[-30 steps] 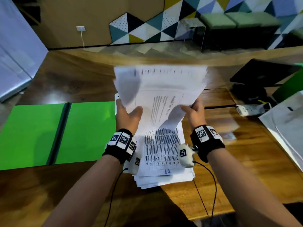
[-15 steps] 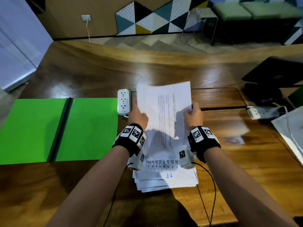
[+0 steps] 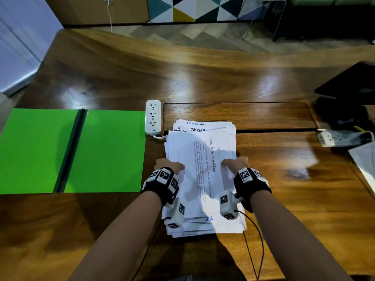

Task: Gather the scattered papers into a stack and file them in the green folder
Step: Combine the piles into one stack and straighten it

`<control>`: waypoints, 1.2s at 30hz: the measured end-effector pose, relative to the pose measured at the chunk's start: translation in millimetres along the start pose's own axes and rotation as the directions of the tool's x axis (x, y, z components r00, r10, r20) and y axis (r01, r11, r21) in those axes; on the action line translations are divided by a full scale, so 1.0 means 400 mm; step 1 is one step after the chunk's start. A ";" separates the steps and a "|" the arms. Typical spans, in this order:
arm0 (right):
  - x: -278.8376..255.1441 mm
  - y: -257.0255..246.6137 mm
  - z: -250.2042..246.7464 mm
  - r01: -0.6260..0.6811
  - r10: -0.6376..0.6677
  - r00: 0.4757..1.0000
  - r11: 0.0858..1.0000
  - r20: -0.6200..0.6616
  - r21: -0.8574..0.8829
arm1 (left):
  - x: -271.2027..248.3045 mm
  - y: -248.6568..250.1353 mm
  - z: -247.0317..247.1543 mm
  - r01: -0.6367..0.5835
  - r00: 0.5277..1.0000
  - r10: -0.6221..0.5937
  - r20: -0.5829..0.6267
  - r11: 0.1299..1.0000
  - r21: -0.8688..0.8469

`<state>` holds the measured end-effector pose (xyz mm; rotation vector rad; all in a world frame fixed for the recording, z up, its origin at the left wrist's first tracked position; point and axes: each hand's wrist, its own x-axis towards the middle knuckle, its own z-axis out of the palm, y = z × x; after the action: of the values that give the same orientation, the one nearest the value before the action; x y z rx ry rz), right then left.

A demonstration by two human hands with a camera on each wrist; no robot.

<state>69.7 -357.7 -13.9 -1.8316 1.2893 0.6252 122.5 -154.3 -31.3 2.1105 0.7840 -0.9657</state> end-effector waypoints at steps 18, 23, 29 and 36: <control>-0.059 0.055 0.009 0.054 -0.053 0.997 0.999 0.056 -0.008 | -0.093 -0.029 -0.020 -0.179 0.968 0.213 0.133 0.957 -0.230; 0.010 0.079 -0.019 0.109 -0.174 0.970 0.936 0.171 0.333 | -0.130 -0.021 -0.059 -0.475 0.838 0.542 0.060 0.780 -0.408; -0.051 0.050 -0.084 0.277 -0.402 0.904 0.808 0.144 0.521 | -0.180 -0.010 -0.124 -0.608 0.710 0.704 0.004 0.616 -0.501; -0.179 -0.015 -0.115 0.649 -0.592 0.755 0.610 -0.283 0.456 | -0.228 0.035 -0.134 -0.772 0.616 0.711 -0.339 0.458 -0.441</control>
<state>47.5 -356.0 68.3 -1.6780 0.6772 -0.2156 104.6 -142.6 73.4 1.6802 0.0637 -0.0890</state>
